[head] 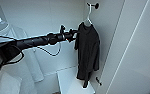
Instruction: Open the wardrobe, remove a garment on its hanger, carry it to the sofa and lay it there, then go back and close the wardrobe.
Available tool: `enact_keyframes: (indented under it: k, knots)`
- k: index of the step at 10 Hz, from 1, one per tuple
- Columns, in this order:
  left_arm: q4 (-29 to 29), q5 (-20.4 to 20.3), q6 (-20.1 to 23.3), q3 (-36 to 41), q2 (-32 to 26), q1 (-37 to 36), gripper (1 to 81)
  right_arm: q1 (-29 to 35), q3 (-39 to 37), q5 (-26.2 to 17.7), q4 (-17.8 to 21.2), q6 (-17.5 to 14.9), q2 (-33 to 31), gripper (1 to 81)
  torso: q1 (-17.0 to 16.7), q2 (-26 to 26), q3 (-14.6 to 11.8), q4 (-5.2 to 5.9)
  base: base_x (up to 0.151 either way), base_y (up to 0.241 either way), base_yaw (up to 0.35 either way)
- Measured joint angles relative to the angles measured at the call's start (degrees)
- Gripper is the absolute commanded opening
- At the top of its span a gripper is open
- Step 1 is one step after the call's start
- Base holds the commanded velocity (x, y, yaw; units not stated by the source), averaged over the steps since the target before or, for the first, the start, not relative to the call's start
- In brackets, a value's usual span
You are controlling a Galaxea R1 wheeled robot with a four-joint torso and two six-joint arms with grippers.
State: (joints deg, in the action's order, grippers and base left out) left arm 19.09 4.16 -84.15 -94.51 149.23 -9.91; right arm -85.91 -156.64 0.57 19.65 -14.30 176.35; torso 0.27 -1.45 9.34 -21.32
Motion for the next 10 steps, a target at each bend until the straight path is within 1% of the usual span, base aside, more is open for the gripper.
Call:
enact_keyframes:
  k: [2,6,10]
  knots:
    - [0.00,-0.72,-1.66,-1.84,1.66,-2.62,81.1,0.02,0.00,0.02,0.02,0.00,0.02,81.1,0.00,0.00,0.00,0.00,0.000,0.000,0.000]
    - [-0.02,-1.41,-5.57,-9.68,5.11,-5.08,81.1,0.02,-0.01,0.02,0.05,0.05,0.34,81.1,0.00,0.02,0.00,0.00,0.000,0.000,0.000]
    - [0.00,-2.12,-7.28,-15.98,11.33,-7.28,81.1,0.02,-0.34,-0.02,0.30,0.02,0.50,81.1,0.02,0.02,0.00,0.00,0.000,0.000,0.000]
